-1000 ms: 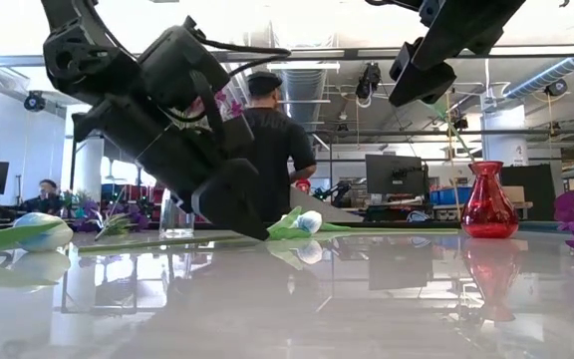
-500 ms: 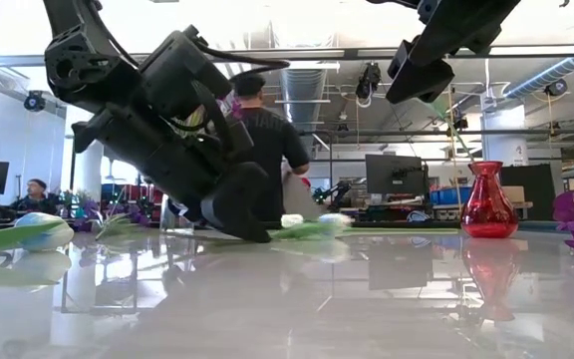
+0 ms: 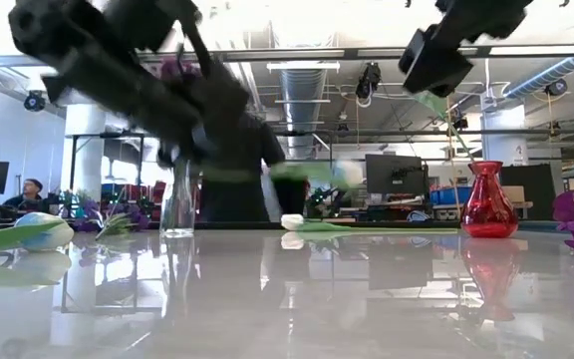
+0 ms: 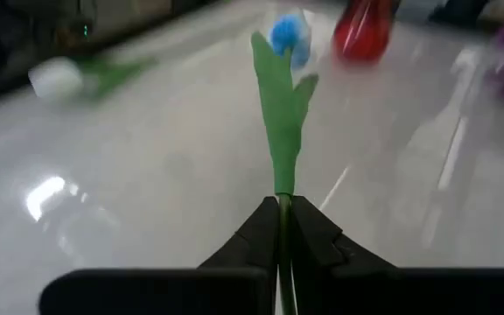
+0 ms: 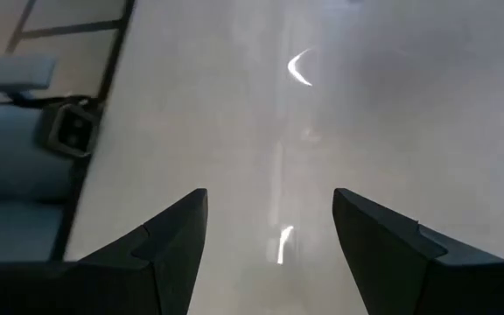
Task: Sort flowers into vase by color
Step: Put the middle left white tulip into the red vase
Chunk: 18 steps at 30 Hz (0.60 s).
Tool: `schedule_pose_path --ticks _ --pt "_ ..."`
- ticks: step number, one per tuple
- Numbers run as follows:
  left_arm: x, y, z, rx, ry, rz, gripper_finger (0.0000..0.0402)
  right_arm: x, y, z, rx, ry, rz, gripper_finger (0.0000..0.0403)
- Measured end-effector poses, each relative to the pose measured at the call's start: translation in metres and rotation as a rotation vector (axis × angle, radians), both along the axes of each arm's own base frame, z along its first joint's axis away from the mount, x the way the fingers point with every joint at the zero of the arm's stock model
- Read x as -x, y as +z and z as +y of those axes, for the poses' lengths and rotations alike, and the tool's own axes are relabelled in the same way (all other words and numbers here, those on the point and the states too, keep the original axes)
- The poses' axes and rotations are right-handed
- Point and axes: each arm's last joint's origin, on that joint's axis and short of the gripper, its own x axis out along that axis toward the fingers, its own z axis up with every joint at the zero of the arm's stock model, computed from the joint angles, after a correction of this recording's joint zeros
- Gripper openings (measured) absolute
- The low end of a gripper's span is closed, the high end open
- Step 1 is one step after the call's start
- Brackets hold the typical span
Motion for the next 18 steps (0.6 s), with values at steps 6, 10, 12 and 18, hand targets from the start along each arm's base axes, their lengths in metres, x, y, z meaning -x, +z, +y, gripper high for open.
schedule_pose_path --ticks 6,10,12,18 --pt "0.018 0.04 -0.012 -0.051 -0.06 -0.18 0.0 0.001 0.004 0.017 0.037 0.034 -0.097 0.0238" --pt "0.029 0.061 -0.015 -0.086 -0.145 -0.36 0.0 -0.003 0.002 0.02 0.081 0.025 -0.186 0.0237" --pt "0.034 0.067 -0.016 -0.092 -0.228 -0.457 0.0 -0.006 0.003 0.019 0.108 -0.01 -0.24 0.0238" --pt "0.041 0.071 -0.017 -0.152 -0.369 -0.624 0.0 -0.017 0.009 0.015 0.208 -0.148 -0.467 0.0238"
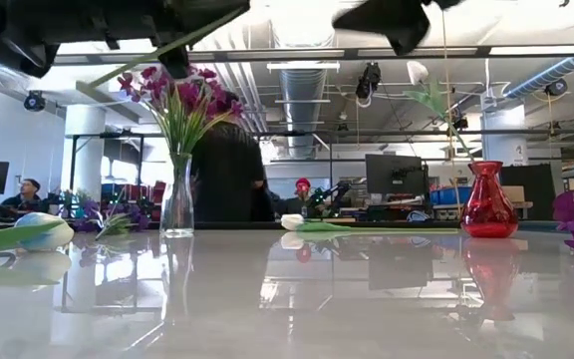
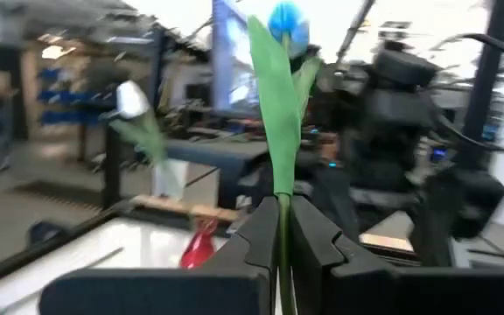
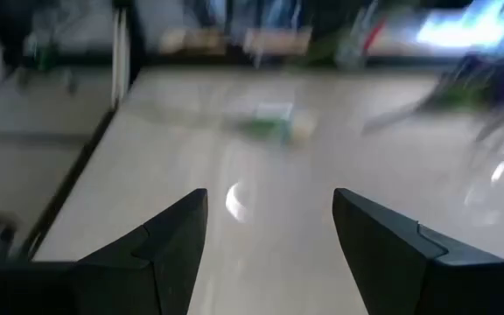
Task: Sort flowers into vase by color
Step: Put the middle left white tulip into the red vase
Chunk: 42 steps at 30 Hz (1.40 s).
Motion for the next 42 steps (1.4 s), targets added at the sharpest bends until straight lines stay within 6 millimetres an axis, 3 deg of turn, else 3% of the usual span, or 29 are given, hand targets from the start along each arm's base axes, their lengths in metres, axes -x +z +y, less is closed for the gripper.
schedule_pose_path --ticks 9,14,21,25,34,42 --pt "-0.018 -0.002 -0.008 -0.057 -0.059 -0.027 0.0 -0.016 0.024 -0.016 -0.029 -0.074 -0.327 0.0238" --pt "-0.032 -0.002 -0.014 -0.08 -0.078 -0.039 0.0 -0.021 0.025 -0.029 -0.053 -0.144 -0.342 0.0238" --pt "-0.046 -0.005 -0.019 -0.096 -0.075 -0.03 0.0 -0.024 0.024 -0.029 -0.041 -0.135 -0.375 0.0227" --pt "-0.049 -0.003 -0.02 -0.095 -0.068 -0.039 0.0 -0.025 0.025 -0.029 -0.044 -0.136 -0.382 0.0185" --pt "-0.05 0.001 -0.02 -0.078 -0.047 -0.06 0.0027 -0.025 0.025 -0.029 -0.028 -0.133 -0.384 0.0024" --pt "-0.048 -0.004 -0.019 -0.041 -0.055 -0.024 0.0122 -0.016 0.032 -0.032 -0.014 -0.133 -0.314 0.0015"
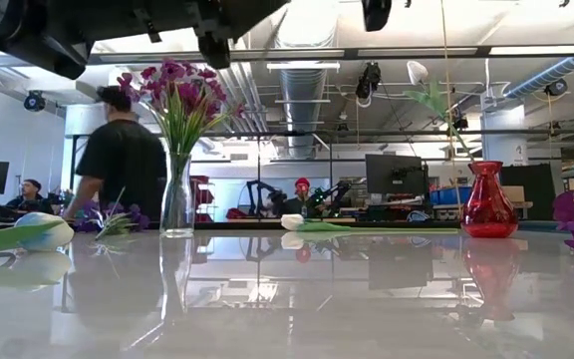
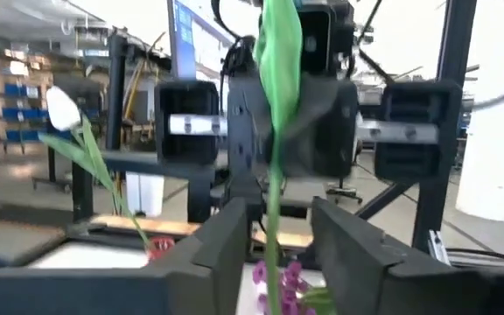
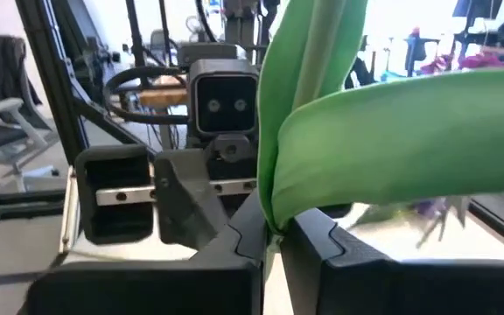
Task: Sort flowers into vase by color
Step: Put the middle left white tulip into the red vase
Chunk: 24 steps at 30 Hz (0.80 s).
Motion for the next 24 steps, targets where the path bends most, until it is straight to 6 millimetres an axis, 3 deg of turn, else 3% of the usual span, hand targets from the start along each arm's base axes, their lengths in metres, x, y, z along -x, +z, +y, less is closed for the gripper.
schedule_pose_path --ticks 5,14,24 --pt "0.004 -0.006 0.002 0.05 -0.011 0.057 0.0163 0.02 0.021 -0.008 -0.01 -0.039 0.102 0.0014" --pt "0.006 -0.009 0.004 0.048 -0.005 0.091 0.0169 0.072 0.053 -0.026 -0.057 -0.113 0.212 0.0013" --pt "0.005 -0.013 0.008 0.058 0.037 0.13 0.0169 0.143 0.059 -0.058 -0.019 -0.542 0.352 0.0013"
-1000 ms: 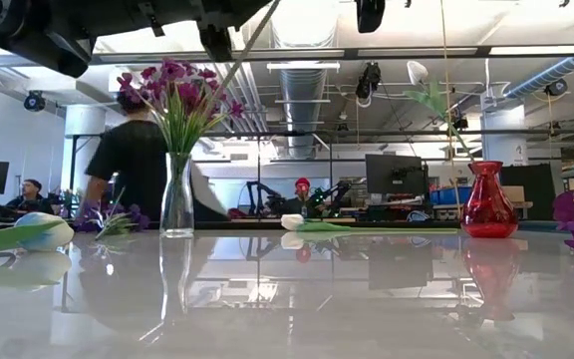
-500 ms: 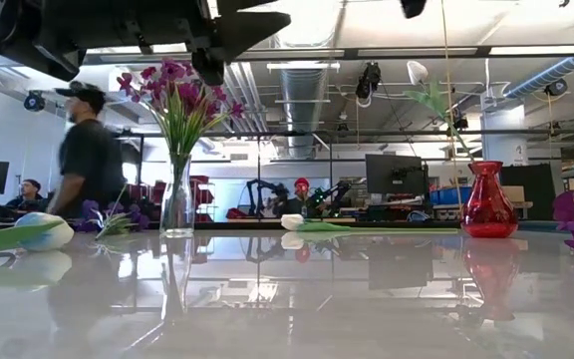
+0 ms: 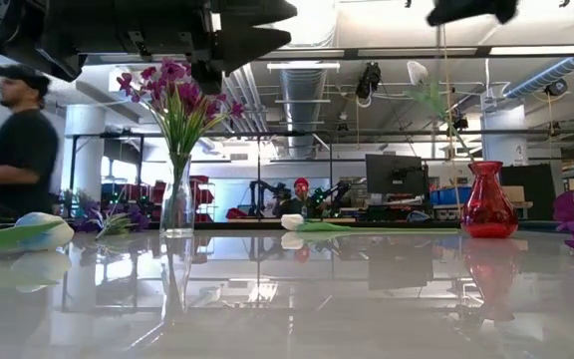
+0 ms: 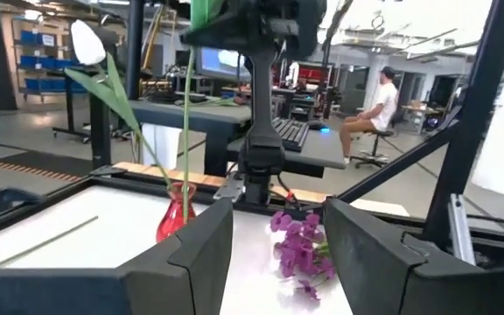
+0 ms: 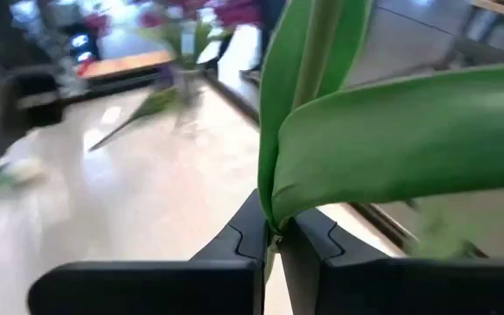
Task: Sort flowers into vase by color
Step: Put the middle left white tulip into the red vase
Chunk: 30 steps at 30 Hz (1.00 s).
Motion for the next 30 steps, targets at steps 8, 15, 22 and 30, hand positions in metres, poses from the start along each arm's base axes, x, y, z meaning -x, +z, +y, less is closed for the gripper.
schedule_pose_path --ticks 8,15,22,30 --pt "-0.001 -0.001 0.003 0.015 0.022 0.007 0.0169 0.05 0.015 -0.017 -0.084 -0.075 -0.147 0.0013" --pt "-0.002 -0.002 0.006 0.02 0.031 0.014 0.0169 0.074 0.013 -0.025 -0.057 -0.074 -0.109 0.0013" --pt "-0.002 -0.004 0.008 0.013 0.039 0.038 0.0169 0.078 0.007 -0.026 -0.038 -0.094 -0.044 0.0013" --pt "-0.003 -0.004 0.009 0.012 0.041 0.039 0.0169 0.078 0.007 -0.027 -0.005 -0.122 -0.042 0.0013"
